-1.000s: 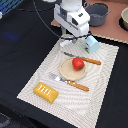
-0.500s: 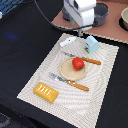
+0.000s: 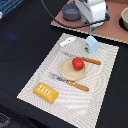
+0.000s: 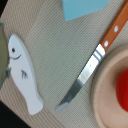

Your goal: Interact with the objects in diverse but meaningful ways.

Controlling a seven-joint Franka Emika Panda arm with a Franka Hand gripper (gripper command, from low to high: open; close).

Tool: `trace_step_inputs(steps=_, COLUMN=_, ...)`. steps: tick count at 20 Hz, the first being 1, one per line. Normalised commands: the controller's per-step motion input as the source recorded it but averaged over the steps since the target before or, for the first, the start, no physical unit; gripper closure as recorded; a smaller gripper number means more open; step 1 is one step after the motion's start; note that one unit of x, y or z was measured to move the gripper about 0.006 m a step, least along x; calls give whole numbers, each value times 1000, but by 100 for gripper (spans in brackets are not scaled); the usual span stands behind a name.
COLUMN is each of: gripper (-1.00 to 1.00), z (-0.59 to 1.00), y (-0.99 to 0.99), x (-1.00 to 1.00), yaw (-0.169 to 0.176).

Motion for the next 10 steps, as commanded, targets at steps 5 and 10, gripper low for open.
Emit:
trace_step_inputs(steps=5, gripper=-100, z=167, y=0, x=926, yaw=-32)
trace_step_inputs(steps=10, gripper=-100, z=0, y=50, x=845, yaw=-24)
